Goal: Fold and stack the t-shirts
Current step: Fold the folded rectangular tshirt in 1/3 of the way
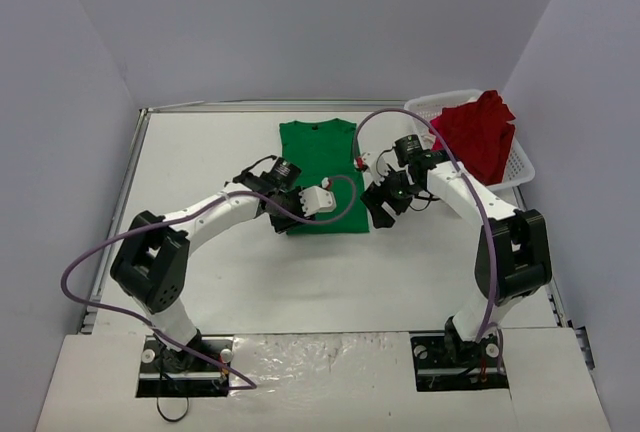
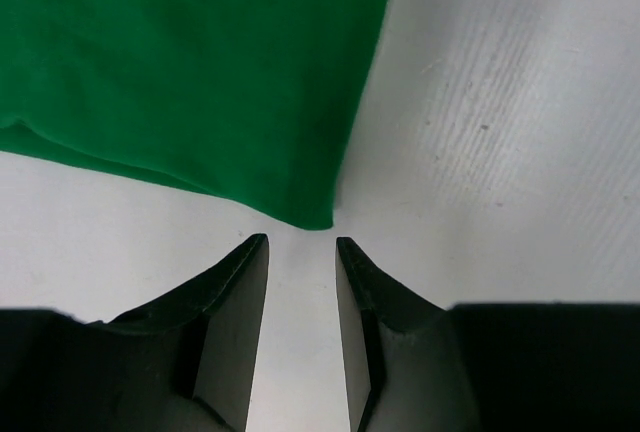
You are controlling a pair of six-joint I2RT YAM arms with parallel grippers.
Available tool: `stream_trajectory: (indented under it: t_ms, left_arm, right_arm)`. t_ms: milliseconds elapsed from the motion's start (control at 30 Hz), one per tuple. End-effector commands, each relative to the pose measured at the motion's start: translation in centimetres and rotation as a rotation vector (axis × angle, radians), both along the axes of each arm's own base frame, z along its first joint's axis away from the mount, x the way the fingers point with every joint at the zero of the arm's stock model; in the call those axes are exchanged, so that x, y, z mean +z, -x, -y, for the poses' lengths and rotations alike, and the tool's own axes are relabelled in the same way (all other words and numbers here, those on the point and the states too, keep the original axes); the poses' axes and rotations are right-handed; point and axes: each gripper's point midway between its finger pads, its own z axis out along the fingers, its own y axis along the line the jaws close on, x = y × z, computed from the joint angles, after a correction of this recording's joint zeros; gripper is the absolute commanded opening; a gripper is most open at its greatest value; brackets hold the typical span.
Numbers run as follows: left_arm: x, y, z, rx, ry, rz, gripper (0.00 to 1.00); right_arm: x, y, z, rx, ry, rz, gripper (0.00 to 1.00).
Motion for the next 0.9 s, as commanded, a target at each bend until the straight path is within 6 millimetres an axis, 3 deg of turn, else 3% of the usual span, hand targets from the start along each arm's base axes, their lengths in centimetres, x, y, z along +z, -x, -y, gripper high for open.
stream_trajectory:
  t_ms: [0, 600, 867]
  left_arm:
    - [0.7, -2.1, 0.7, 0.035, 0.024, 0.086, 0.32]
    - [-4.4, 1.0, 0.2, -0.026, -0.047, -0.079, 0.32]
    - [-6.8, 1.2, -0.4, -0.005, -0.090, -0.120, 0.32]
  right_arm:
    - [-0.1, 0.9, 0.0, -0.020, -0.009, -0.038, 0.75]
    - [-2.5, 1.0, 0.2, -0.016, 0.027, -0.101, 0.75]
    - [-2.5, 1.2, 0.4, -0.012, 0.028, -0.101, 0.75]
